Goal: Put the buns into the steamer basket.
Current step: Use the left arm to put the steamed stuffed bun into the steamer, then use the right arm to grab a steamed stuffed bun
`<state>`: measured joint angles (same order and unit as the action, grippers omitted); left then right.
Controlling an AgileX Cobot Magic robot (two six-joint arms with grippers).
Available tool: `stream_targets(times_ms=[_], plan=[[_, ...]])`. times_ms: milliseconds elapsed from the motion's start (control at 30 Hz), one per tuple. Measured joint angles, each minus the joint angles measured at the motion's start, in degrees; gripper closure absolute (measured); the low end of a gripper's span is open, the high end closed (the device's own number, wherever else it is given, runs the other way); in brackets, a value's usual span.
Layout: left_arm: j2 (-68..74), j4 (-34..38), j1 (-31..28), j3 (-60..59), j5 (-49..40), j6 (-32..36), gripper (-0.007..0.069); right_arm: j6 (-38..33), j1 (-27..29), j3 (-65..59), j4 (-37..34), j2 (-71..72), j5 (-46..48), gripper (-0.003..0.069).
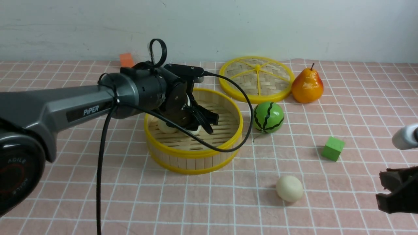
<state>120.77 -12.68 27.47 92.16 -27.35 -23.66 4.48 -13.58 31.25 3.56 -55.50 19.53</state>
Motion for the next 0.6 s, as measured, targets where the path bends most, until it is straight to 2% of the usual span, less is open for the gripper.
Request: stream_targets(times_ms=[100,233,600], plan=[[-0.1,0.6,0.0,0.7,-0.6,0.0,0.0284,0.0,0.0,0.0,0.0,0.0,0.0,0.0564],[-1.5,1.7,0.0,2.2,-1.3,0.0,0.0224,0.3,0.0,0.0,-0.8,0.0,0.0,0.0564],[-6.6,2.0,0.0,4.7,-2.0,0.0,0.0211,0.4,0.0,0.0,-2.2,0.0,-0.1,0.0564]])
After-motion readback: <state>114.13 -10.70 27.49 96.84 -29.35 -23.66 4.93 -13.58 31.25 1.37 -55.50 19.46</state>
